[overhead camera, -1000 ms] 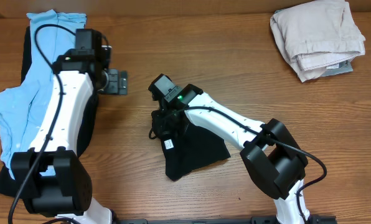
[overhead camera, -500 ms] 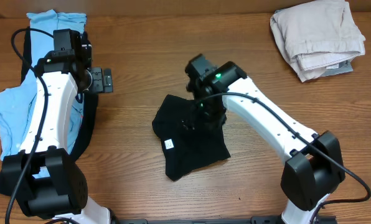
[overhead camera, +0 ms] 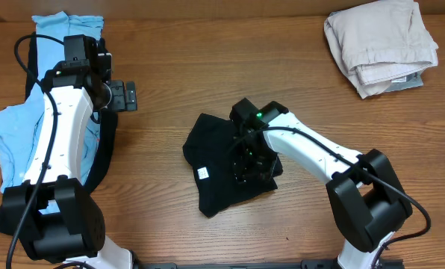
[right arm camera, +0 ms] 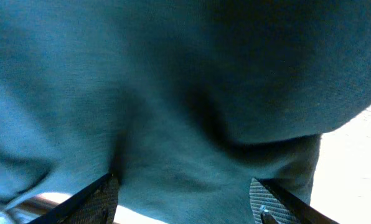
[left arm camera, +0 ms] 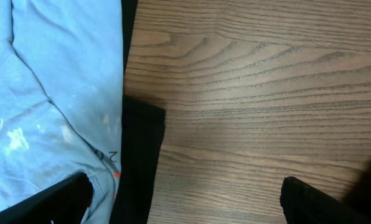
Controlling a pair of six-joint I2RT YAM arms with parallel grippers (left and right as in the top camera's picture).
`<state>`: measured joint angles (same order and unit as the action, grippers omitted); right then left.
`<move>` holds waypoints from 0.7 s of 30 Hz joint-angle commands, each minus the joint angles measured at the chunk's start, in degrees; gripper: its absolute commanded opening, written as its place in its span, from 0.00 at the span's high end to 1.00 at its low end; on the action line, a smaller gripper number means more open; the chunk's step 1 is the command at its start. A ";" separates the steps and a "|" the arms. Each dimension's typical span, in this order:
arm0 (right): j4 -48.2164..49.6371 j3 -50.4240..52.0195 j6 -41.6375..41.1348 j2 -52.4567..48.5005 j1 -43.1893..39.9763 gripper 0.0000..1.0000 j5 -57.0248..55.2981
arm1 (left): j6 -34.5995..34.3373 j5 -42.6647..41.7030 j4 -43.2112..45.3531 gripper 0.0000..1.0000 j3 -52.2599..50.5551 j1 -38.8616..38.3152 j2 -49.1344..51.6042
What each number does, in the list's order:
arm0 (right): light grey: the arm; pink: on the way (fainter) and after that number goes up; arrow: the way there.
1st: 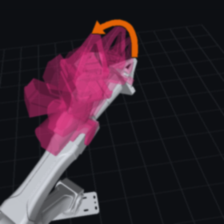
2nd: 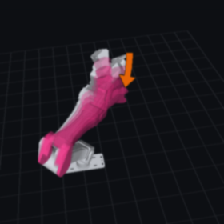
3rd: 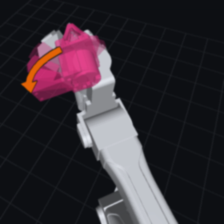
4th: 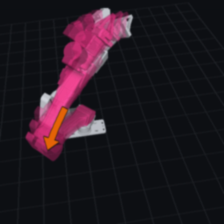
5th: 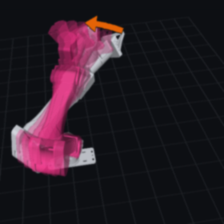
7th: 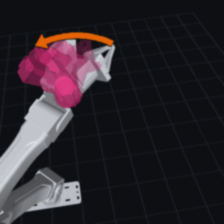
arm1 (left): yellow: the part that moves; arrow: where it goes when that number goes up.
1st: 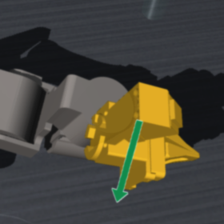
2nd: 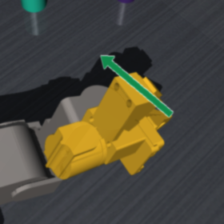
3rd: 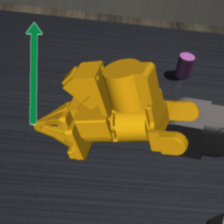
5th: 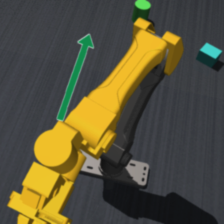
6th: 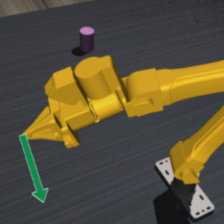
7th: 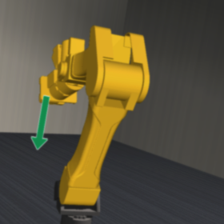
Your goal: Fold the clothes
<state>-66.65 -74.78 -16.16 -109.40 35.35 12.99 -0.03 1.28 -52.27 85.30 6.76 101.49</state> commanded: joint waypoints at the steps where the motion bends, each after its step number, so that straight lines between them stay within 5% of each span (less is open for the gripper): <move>1: 1.81 2.12 -0.74 -1.03 -2.56 0.27 -4.09 | -0.81 -0.90 0.00 0.00 1.11 -0.02 0.42; 19: 28.57 2.80 -4.13 -1.86 -18.82 0.27 -15.50 | -0.81 -1.38 0.13 0.00 1.11 -0.02 0.42; 21: 30.40 0.50 -7.15 -1.86 -21.29 0.20 -14.45 | -0.81 -2.34 0.26 0.00 1.11 -0.02 0.42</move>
<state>-37.56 -72.01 -19.16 -110.76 17.47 1.67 -0.03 0.86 -52.25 85.30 6.76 101.49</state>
